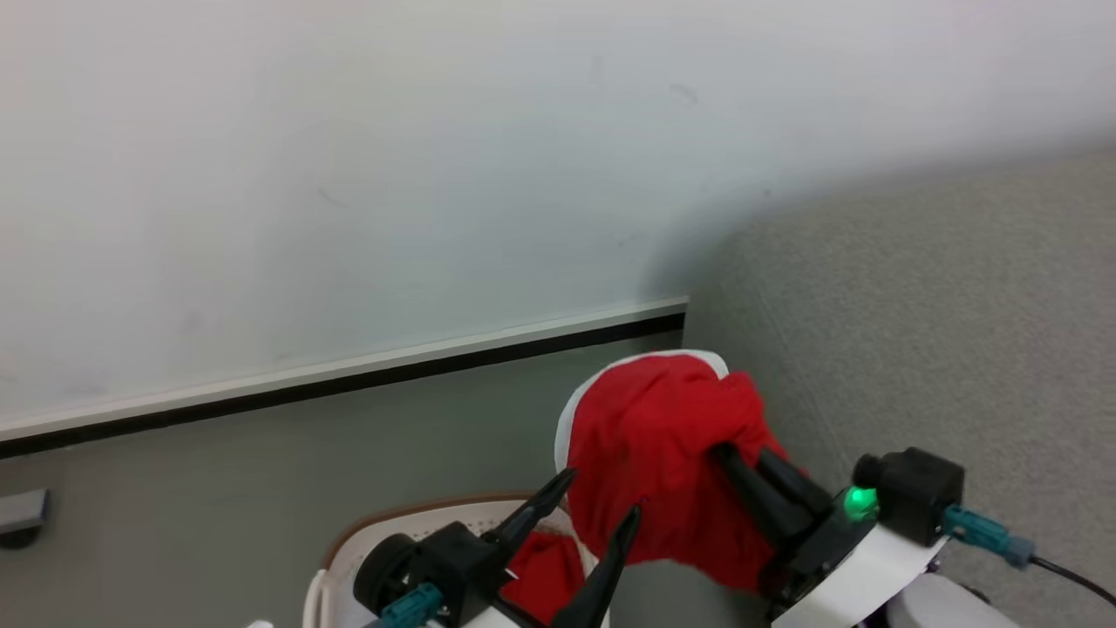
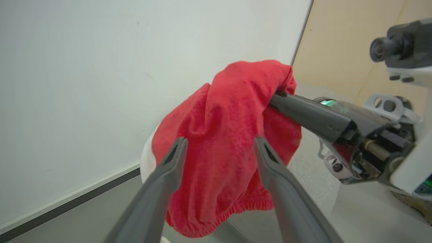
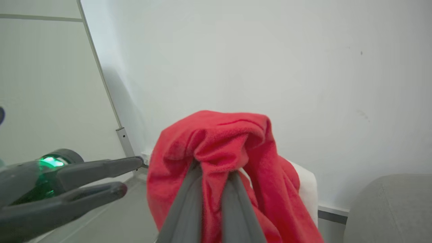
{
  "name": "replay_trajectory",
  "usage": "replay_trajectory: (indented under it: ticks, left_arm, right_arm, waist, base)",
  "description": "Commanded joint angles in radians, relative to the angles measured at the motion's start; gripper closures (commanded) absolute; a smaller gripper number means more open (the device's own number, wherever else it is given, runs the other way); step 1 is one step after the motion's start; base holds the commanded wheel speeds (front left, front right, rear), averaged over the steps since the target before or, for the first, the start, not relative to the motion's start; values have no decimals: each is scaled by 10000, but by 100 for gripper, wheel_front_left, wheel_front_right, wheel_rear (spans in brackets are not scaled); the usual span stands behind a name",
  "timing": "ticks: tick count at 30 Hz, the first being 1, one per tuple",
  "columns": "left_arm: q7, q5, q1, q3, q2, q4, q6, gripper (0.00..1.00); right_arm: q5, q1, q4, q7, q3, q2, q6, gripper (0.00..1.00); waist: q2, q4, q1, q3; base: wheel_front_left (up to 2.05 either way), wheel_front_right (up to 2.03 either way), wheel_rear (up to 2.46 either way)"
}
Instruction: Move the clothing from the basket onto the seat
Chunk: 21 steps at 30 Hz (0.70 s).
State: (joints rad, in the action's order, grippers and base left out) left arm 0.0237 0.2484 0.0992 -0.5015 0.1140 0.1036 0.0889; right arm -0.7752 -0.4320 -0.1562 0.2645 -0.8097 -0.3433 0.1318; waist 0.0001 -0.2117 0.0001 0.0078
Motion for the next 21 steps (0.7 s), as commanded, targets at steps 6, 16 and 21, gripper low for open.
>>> replay_trajectory:
  ticks: [6,16,21]
  left_arm:
    - [-435,-244,241,-127,-54,-365,-106,0]
    - [-808,-364,693,-420,-189,-877,-177,0]
    - [-786,-384,869,-502,-164,-972,-160,0]
  right_arm:
    - [292,304,366,-3,864,-293,-21,100]
    - [663,873,759,-2,2151,-510,-21,100]
    - [843,1131,812,-3,2795,-448,-21,100]
  waist:
    - [-1,-1226,-1,401]
    - [-1,-2859,-1,921]
    - [-1,-3120,-1,1147]
  base:
    - [0,0,0]
    - [0,0,0]
    - [0,0,0]
